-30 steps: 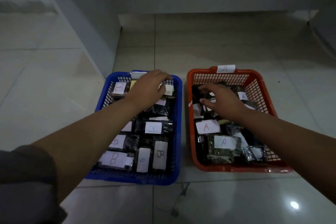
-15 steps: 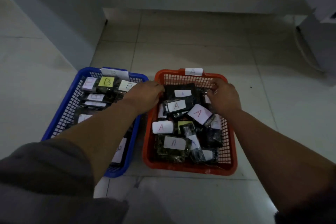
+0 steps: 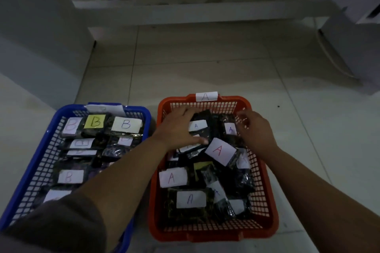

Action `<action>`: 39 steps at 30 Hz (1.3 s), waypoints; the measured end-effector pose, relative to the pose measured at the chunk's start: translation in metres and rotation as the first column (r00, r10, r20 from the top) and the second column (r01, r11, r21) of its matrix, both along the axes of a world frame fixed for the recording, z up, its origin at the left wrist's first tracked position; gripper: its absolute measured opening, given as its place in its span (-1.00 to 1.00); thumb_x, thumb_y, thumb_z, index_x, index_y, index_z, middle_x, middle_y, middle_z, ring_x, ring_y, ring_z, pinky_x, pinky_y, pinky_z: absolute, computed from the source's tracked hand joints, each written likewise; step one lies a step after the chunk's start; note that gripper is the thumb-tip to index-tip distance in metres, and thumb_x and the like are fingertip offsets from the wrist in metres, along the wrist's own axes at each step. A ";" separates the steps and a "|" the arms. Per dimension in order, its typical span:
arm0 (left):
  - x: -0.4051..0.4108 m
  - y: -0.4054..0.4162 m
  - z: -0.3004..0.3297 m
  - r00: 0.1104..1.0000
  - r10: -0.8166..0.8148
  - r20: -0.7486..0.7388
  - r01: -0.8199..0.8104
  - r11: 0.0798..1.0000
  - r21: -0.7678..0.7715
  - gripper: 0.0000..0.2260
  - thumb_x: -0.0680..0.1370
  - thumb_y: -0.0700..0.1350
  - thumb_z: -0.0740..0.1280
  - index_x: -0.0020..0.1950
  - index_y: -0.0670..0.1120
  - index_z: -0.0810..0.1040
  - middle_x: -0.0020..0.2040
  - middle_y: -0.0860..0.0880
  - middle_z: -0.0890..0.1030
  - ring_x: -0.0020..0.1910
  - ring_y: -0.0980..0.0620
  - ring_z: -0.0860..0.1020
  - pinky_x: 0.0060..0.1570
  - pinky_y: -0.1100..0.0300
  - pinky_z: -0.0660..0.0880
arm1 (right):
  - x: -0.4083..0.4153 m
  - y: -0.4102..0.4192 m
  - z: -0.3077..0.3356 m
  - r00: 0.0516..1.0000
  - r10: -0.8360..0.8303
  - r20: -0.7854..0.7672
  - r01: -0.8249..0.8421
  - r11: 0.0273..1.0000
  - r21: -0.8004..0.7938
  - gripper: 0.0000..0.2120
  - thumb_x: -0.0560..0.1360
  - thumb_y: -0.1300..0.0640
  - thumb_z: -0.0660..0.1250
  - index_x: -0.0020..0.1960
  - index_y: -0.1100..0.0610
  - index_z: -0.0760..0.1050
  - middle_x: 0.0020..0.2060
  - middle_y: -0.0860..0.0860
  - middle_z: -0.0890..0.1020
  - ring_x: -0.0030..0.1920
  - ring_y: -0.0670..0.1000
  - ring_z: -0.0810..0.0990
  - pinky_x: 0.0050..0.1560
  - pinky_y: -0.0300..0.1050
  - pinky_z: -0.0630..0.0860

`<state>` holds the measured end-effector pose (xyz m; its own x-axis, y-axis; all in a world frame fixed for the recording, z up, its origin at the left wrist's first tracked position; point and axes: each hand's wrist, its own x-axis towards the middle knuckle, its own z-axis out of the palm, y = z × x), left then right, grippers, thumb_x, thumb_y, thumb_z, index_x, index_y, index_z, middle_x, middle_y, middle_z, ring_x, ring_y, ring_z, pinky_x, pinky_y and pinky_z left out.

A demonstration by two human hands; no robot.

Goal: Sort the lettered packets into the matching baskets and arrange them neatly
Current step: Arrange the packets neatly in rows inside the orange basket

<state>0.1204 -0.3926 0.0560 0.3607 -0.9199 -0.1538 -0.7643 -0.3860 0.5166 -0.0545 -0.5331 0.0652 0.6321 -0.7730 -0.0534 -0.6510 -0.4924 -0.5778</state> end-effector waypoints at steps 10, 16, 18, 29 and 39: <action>0.007 -0.013 -0.004 0.948 -0.248 0.201 0.245 0.969 0.040 -0.43 0.24 0.39 0.39 0.00 0.05 0.30 -0.06 0.12 0.28 -0.08 0.12 0.29 -0.17 0.23 0.23 | 0.023 0.004 -0.006 0.991 0.127 0.038 -0.129 0.990 0.059 -0.72 0.47 0.19 0.34 0.17 0.11 0.51 0.05 0.04 0.61 0.01 -0.02 0.55 -0.01 -0.26 0.37; 0.017 0.005 -0.010 0.863 -0.363 0.351 0.343 0.932 0.119 -0.42 0.29 0.29 0.41 0.12 -0.02 0.34 0.10 0.01 0.38 0.07 0.04 0.31 0.05 0.17 0.33 | 0.049 0.010 -0.018 0.979 0.198 -0.056 -0.192 0.977 0.094 -0.66 0.47 0.23 0.34 0.24 0.18 0.46 0.12 0.12 0.60 0.11 0.09 0.55 0.00 -0.24 0.37; 0.015 0.007 -0.012 0.856 -0.381 0.349 0.357 0.925 0.133 -0.47 0.34 0.22 0.40 0.15 -0.03 0.36 0.11 0.00 0.41 0.08 0.04 0.33 0.04 0.18 0.30 | 0.054 0.012 -0.020 0.981 0.158 -0.109 -0.146 0.983 0.114 -0.68 0.49 0.25 0.31 0.23 0.21 0.43 0.10 0.14 0.60 0.09 0.12 0.56 -0.05 -0.25 0.33; 0.058 -0.001 0.012 0.983 -0.183 -0.010 0.183 0.981 0.060 -0.64 0.39 0.01 0.42 0.07 0.01 0.33 -0.06 0.05 0.47 -0.08 0.06 0.47 -0.24 0.19 0.38 | 0.063 0.012 -0.024 0.993 0.071 -0.097 -0.019 0.891 0.454 -0.76 0.45 0.26 0.37 0.13 0.21 0.55 -0.03 0.02 0.61 0.02 0.02 0.56 0.05 -0.13 0.45; 0.087 0.006 0.041 0.964 0.079 -0.253 -0.136 0.967 -0.217 -0.71 0.44 -0.07 0.44 0.12 -0.02 0.50 0.04 0.04 0.55 -0.03 0.11 0.50 -0.12 0.31 0.42 | 0.067 0.005 -0.007 0.890 -0.452 -0.062 0.312 0.505 0.805 -0.79 0.43 0.42 0.29 0.02 0.22 0.51 -0.07 0.14 0.64 -0.06 0.14 0.61 -0.16 -0.02 0.53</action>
